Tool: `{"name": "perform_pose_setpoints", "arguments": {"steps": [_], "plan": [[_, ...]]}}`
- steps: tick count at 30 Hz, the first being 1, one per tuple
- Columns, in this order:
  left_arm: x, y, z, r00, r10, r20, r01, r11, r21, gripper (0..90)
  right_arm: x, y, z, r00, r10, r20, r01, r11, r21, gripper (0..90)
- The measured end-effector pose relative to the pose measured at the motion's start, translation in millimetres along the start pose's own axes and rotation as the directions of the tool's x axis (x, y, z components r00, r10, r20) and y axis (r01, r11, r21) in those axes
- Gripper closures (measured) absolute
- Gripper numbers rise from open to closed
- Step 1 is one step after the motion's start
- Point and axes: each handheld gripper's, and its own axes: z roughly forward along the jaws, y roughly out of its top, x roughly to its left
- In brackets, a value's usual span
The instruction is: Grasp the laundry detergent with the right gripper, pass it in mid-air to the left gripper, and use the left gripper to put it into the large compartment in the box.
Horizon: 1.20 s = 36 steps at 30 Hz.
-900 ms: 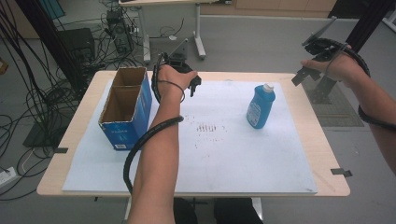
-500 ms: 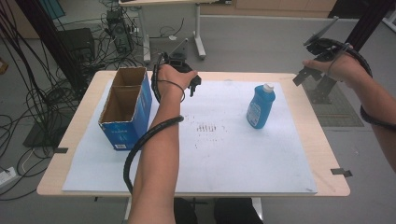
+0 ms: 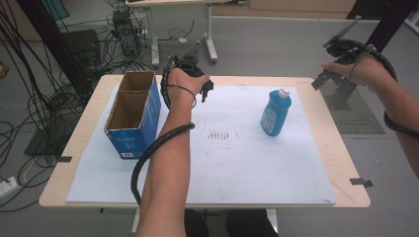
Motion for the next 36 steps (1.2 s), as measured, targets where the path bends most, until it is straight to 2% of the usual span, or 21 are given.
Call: {"name": "perform_pose_setpoints", "arguments": {"steps": [12, 19, 30, 36], "plan": [[-0.2, -0.7, -2.2, 1.0, 0.004, -0.002, -0.004, 1.0, -0.003, 5.4, -1.6, -1.6, -4.9, 0.9999, -0.004, -0.012, 0.004, 0.9997, -0.024, 11.8], [0.3, -2.1, -2.0, 1.0, 0.005, 0.0, -0.005, 1.0, -0.003, 5.4, 1.4, -5.0, -5.6, 0.9995, -0.017, -0.026, 0.017, 0.9997, -0.019, 11.7], [2.1, -6.7, -6.3, 1.0, 0.005, 0.002, -0.005, 0.9999, -0.011, 5.4, 13.4, -16.7, -2.0, 0.9968, -0.065, -0.047, 0.065, 0.9979, 0.006, 10.9], [2.7, -10.8, -7.2, 0.9999, 0.007, 0.009, -0.007, 0.9999, -0.014, 5.4, 25.1, -28.1, 3.7, 0.993, -0.087, -0.079, 0.089, 0.9959, 0.014, 8.9]]}}
